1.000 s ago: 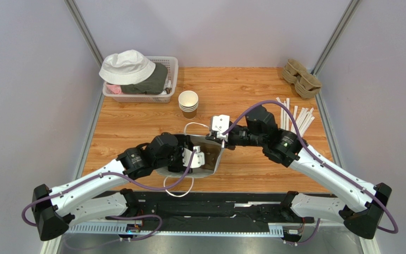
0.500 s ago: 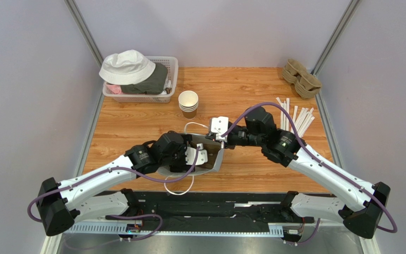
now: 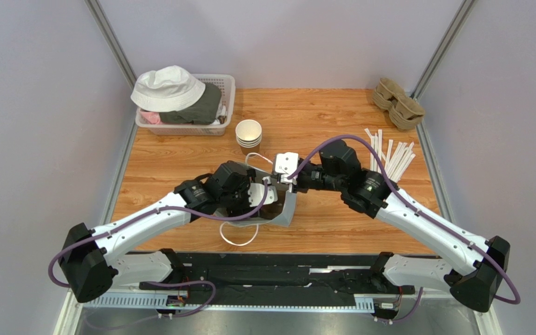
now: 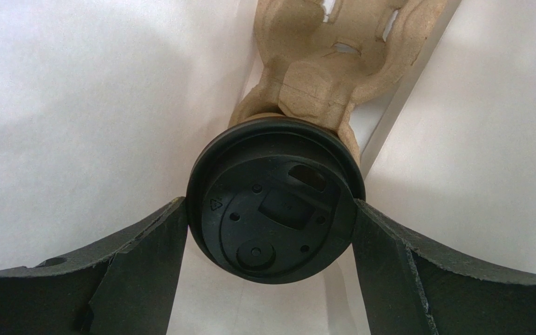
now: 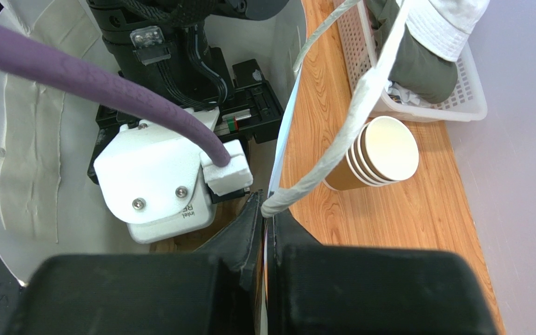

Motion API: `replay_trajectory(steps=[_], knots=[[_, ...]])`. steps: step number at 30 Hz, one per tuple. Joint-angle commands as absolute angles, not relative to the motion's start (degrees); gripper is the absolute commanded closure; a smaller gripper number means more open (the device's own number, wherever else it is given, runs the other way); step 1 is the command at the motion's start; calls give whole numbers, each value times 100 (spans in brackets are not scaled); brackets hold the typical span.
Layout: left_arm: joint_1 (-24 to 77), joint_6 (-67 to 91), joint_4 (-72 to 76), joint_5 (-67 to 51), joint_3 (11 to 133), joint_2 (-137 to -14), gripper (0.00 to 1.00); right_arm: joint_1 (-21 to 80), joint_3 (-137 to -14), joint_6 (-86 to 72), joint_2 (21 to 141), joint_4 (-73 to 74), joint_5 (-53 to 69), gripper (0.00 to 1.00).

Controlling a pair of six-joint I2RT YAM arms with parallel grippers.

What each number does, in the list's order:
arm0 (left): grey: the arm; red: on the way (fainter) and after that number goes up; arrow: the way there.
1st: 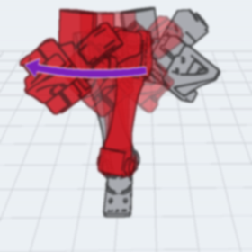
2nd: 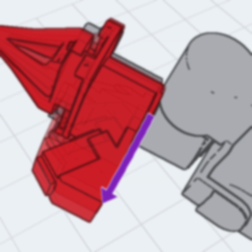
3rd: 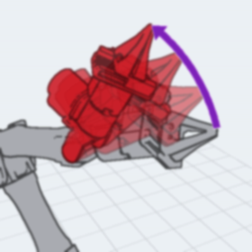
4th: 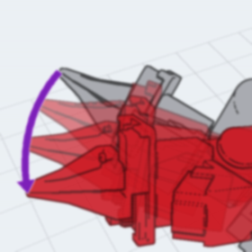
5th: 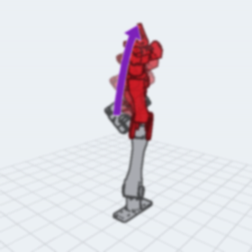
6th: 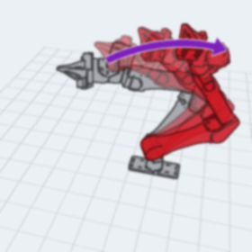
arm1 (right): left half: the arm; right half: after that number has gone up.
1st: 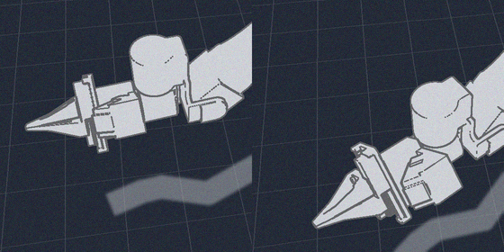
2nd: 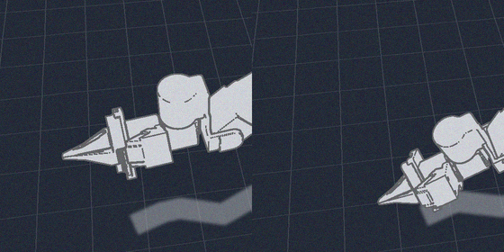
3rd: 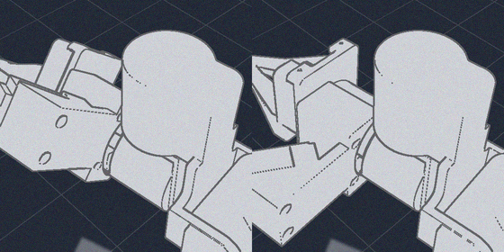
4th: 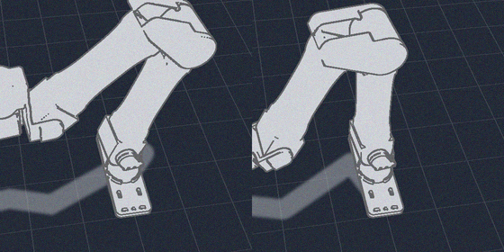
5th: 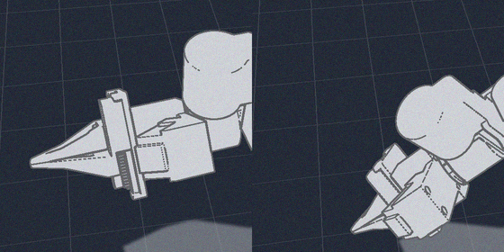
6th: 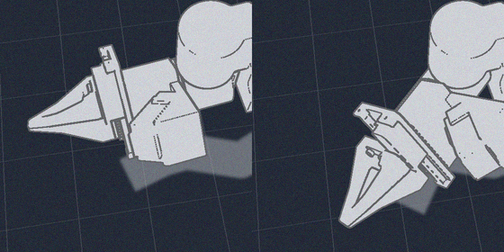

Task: Pack the takeout coffee

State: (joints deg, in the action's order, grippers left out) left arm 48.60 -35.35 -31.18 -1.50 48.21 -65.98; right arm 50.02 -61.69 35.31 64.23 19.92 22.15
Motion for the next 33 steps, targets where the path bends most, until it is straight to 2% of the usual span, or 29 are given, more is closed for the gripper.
replay_trajectory(steps=[1,9,12,13,16,19,26,29,30,31,33], knots=[[4781,-3182,-3700,-492,4755,-6961,100,4992,-6214,3639,6469,1749,2329,100],[4781,-3331,-3340,-220,4904,-6267,100,4931,-6398,3542,6521,1924,2276,100],[4781,-3375,-3349,-123,4992,-6258,100,4922,-6714,3297,6696,2381,2285,73],[4790,-3392,-3323,-106,4966,-6249,100,4913,-6776,3226,6732,2495,2320,60],[4834,-3366,-3270,-53,4913,-6231,100,4896,-6961,3059,6855,2917,2495,50],[4922,-3340,-3217,-9,4834,-6179,100,4896,-7136,3023,6987,3339,2549,48],[5010,-3331,-3068,-9,4658,-6003,100,4896,-7154,3120,7128,3727,2110,55],[5054,-3349,-2989,176,4614,-5907,100,4896,-7181,3190,7250,3700,2074,75],[5071,-3366,-2962,193,4614,-5889,100,4896,-7198,3199,7277,3648,1970,94],[5063,-3366,-2918,246,4632,-5863,100,4896,-7259,3199,7303,3482,1873,100],[5080,-3392,-2866,307,4710,-5827,100,4904,-7295,3182,7295,3236,1532,100]])
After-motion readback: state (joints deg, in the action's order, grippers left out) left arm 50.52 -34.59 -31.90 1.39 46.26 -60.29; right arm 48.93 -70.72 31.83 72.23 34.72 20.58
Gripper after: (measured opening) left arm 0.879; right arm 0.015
